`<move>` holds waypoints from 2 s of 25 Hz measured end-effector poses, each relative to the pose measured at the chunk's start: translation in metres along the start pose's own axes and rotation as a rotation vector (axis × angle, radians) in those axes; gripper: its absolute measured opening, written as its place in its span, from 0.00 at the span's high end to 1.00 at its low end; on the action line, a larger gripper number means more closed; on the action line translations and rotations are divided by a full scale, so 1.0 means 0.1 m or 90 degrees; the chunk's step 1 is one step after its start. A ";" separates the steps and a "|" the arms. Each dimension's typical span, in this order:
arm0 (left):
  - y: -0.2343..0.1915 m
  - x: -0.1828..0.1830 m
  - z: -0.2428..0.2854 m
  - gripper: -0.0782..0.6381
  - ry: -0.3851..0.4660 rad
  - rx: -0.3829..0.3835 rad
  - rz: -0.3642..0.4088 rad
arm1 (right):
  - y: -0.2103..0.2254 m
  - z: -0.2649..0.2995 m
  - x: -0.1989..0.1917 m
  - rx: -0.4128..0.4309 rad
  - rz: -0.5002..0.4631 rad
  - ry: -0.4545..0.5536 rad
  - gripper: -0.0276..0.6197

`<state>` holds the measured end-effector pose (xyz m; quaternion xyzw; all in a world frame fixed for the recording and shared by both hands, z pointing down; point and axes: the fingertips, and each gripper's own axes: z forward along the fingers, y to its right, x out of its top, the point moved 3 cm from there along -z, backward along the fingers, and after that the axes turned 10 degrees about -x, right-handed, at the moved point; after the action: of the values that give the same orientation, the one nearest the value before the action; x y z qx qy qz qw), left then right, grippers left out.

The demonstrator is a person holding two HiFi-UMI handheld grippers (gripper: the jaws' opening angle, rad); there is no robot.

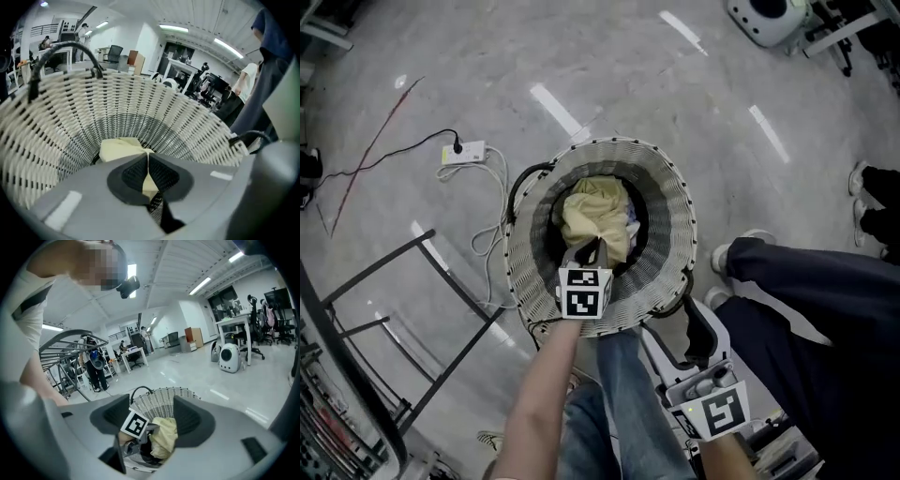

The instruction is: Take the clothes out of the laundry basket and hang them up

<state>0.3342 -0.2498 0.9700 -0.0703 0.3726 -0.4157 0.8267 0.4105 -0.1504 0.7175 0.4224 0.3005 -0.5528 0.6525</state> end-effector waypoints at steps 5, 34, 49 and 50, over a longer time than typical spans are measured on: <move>0.32 0.09 -0.65 0.87 0.044 -0.014 -0.018 | -0.26 -0.34 0.19 -0.006 -0.001 0.010 0.52; 1.81 0.87 -5.08 0.87 0.275 -0.064 0.091 | -1.95 -2.27 0.65 -0.048 -0.164 -0.013 0.56; 2.34 0.84 -7.16 0.87 0.443 -0.054 0.158 | -2.65 -2.71 -0.05 -0.009 -0.249 -0.083 0.57; 2.39 0.86 -7.28 0.87 0.452 -0.055 0.165 | -2.73 -2.71 -0.10 0.004 -0.254 -0.087 0.58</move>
<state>0.0272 -0.0185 0.3023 0.0909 0.6592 -0.2901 0.6878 0.1625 0.0845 0.5412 0.3181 0.3317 -0.6993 0.5475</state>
